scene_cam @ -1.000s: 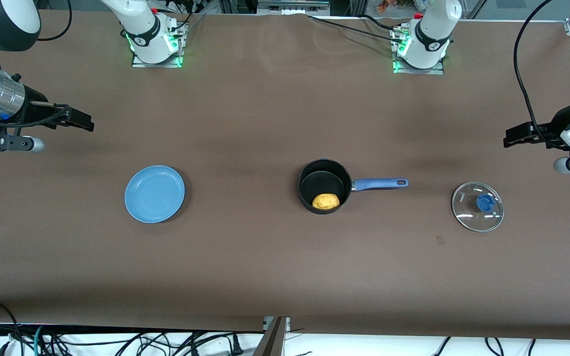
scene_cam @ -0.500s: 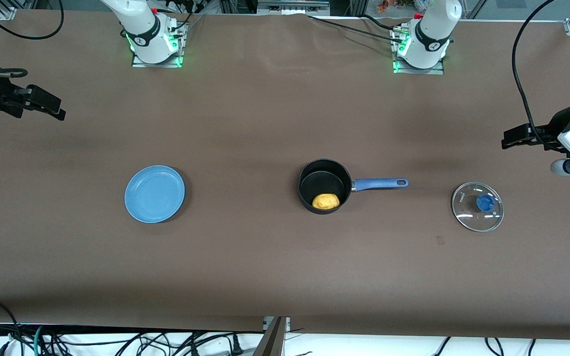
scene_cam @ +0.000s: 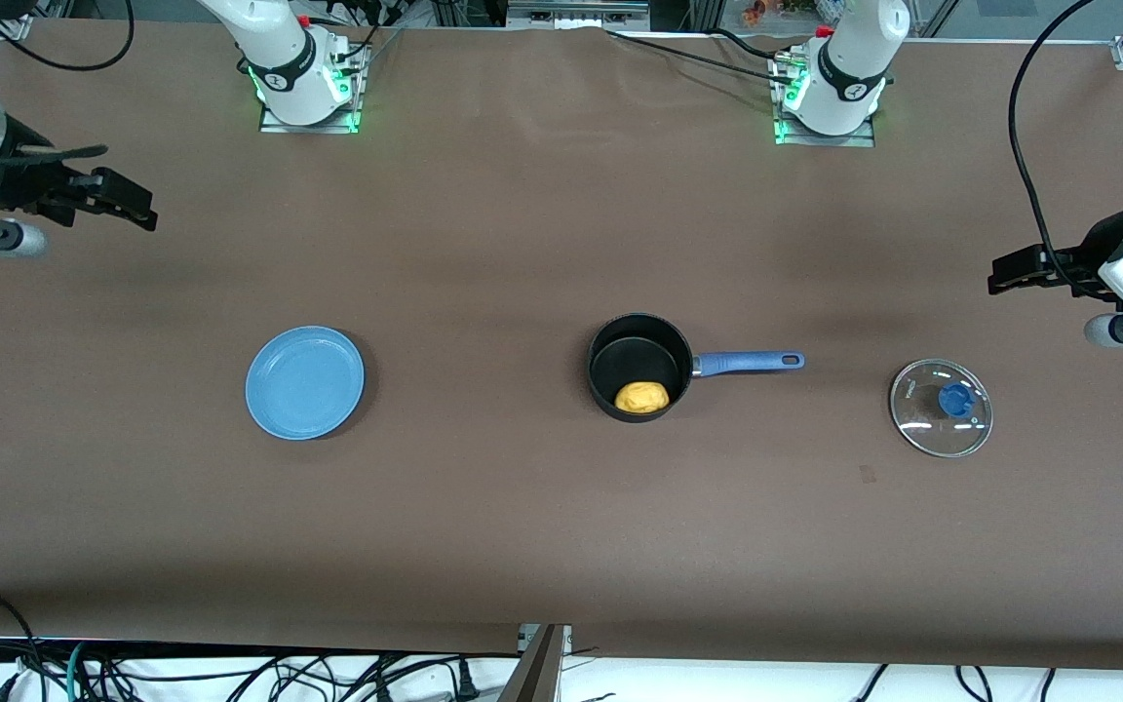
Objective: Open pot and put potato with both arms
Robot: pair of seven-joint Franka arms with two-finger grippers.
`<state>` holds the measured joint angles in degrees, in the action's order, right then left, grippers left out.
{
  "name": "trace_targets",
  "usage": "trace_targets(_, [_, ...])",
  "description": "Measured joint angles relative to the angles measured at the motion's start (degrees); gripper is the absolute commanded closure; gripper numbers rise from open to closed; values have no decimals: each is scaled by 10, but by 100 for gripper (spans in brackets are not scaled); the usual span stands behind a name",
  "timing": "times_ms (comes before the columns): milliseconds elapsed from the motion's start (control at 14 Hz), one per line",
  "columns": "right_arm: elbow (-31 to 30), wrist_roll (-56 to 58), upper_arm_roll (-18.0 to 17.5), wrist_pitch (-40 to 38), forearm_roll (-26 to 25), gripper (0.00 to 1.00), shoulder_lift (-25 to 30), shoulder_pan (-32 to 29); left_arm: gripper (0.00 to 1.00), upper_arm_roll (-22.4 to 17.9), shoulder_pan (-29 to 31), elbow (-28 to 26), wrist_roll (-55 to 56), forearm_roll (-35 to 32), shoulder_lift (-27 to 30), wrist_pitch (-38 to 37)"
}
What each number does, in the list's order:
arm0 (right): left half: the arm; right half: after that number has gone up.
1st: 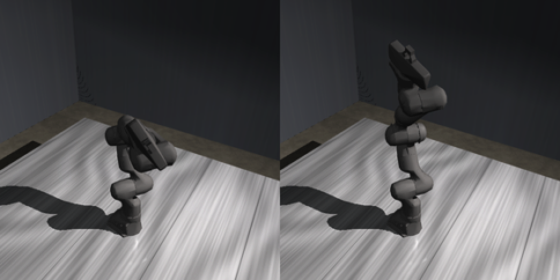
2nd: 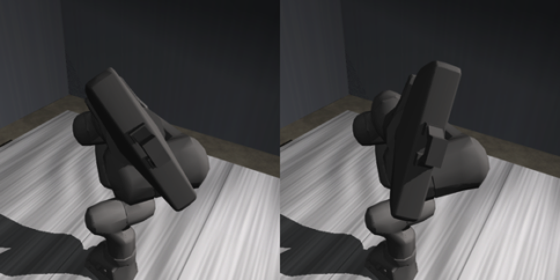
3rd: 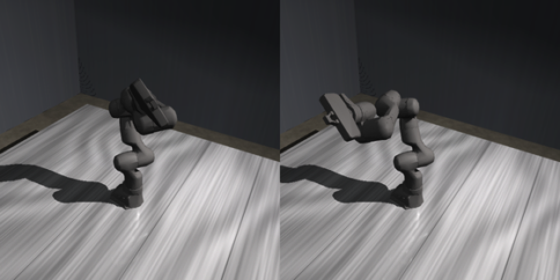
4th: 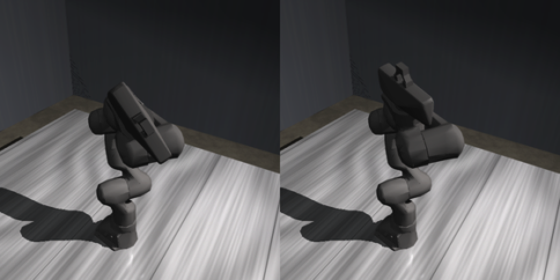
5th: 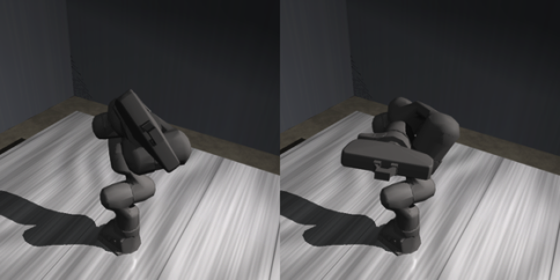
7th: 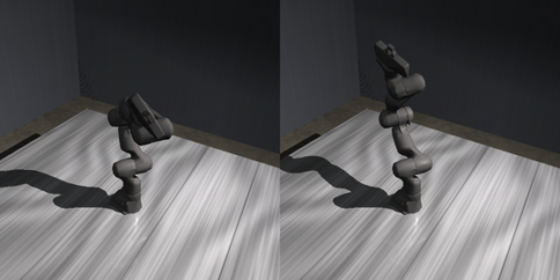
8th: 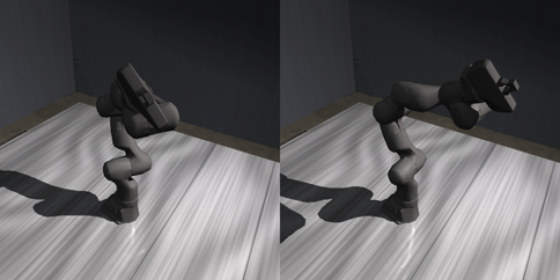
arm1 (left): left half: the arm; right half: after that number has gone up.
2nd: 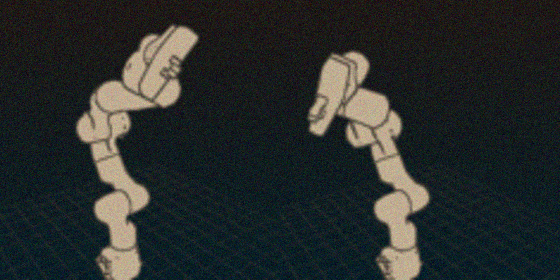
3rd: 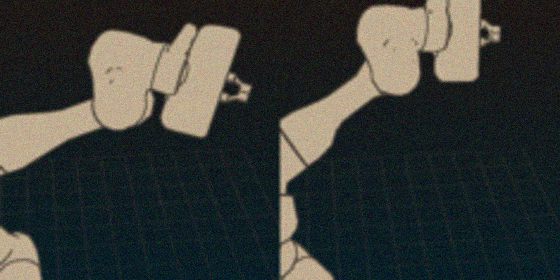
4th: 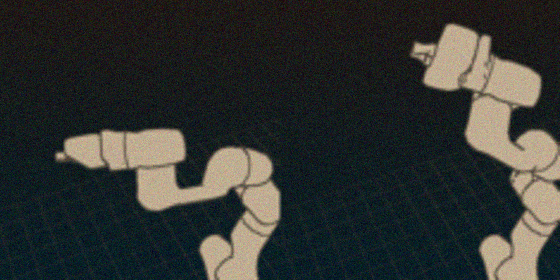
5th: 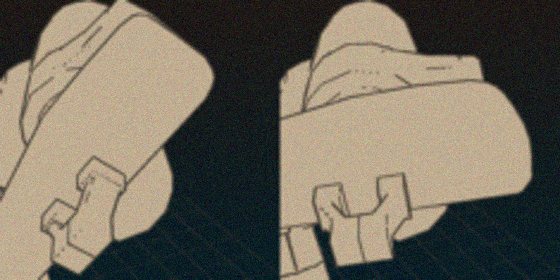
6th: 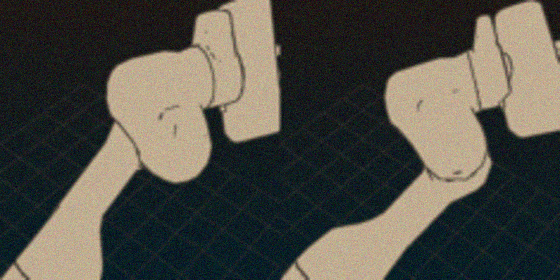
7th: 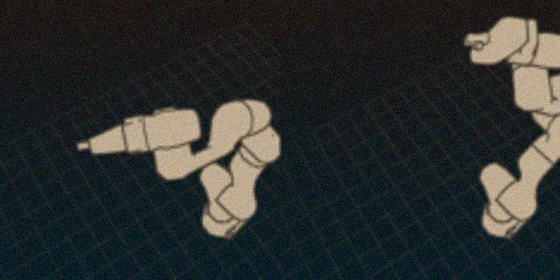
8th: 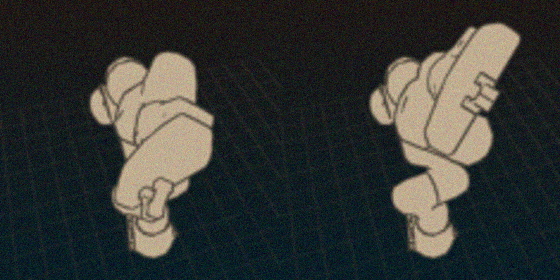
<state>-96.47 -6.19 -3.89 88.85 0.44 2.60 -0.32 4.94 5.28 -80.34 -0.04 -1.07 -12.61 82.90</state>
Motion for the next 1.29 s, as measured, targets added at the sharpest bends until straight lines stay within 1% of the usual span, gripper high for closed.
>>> trace_targets(71, [-22,0,0,11,0,0,17,-1,0,0,0,0,0,0,0,0])
trace_targets(214, [-41,0,2,25,-1,0,34,-2,0,0,1,0,0,0,0,0])
trace_targets(643, [-36,0,4,49,-2,0,26,-4,0,0,1,0,0,0,0,0])
trace_targets(1286, [-28,0,4,49,-2,0,16,-4,0,0,1,1,0,0,0,0])
